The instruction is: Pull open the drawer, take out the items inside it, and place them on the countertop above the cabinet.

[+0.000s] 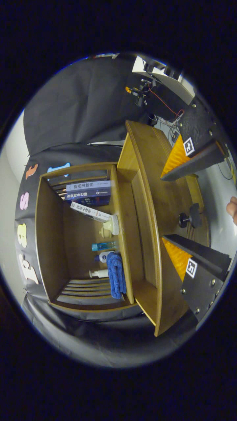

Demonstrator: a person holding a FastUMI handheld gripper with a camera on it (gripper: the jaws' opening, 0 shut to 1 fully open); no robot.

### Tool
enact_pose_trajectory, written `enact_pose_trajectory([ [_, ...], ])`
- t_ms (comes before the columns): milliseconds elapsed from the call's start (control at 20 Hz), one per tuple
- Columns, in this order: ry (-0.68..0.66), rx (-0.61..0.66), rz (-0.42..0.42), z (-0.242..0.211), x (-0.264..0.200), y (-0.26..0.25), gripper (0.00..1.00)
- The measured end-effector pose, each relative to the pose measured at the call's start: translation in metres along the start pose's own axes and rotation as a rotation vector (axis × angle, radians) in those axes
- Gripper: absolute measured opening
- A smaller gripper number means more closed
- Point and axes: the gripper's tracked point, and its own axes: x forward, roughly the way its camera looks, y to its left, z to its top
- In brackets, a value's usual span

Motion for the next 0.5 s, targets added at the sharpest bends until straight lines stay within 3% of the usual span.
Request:
enact_pose_trajectory([
  [500, 0.0, 0.016, 0.057, -0.0075, 0.0078, 0.0015, 0.97],
])
